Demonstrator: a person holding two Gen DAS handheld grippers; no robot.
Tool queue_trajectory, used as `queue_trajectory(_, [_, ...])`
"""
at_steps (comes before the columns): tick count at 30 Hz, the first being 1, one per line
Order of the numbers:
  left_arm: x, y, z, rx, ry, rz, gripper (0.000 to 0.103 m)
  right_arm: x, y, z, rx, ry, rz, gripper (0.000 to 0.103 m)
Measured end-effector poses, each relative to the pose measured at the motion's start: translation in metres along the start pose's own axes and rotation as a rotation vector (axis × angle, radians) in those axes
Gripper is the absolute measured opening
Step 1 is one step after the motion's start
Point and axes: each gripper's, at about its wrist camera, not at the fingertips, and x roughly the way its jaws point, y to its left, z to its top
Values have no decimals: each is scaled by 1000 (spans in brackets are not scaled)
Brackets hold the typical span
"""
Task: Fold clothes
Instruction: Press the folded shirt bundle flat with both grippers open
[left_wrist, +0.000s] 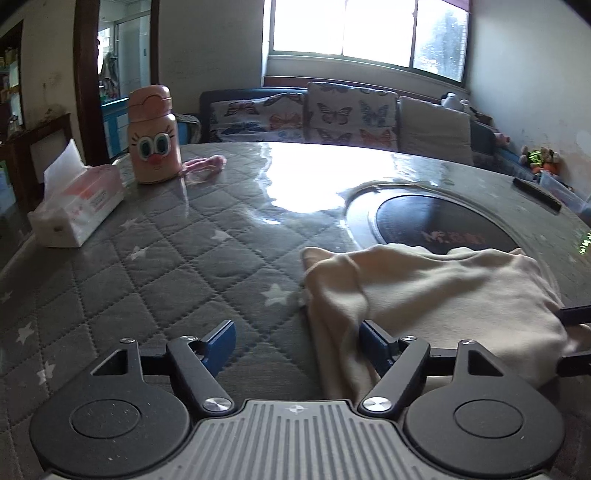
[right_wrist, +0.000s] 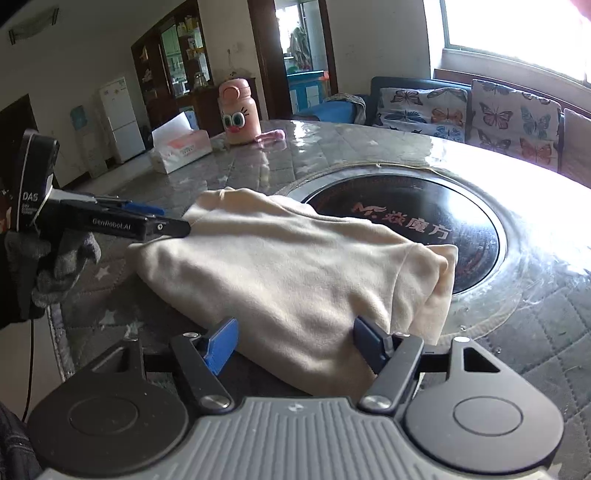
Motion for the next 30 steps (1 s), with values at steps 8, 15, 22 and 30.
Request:
queue_trajectory(8, [10,5,6,2,2,28,78,3,-2,5,7,-9,17,80])
queue_trajectory(15, [10,6,14,16,-12,37,81,6,-4,10,6,-11,22,84])
queue_trajectory(22, [22,-2,30,40,-27,32,84,19,-22,26,25,-41,-18,86])
queue_trajectory(30, [42,3,29,43,16,63,85,35,-49,28,115,-25,-32,86])
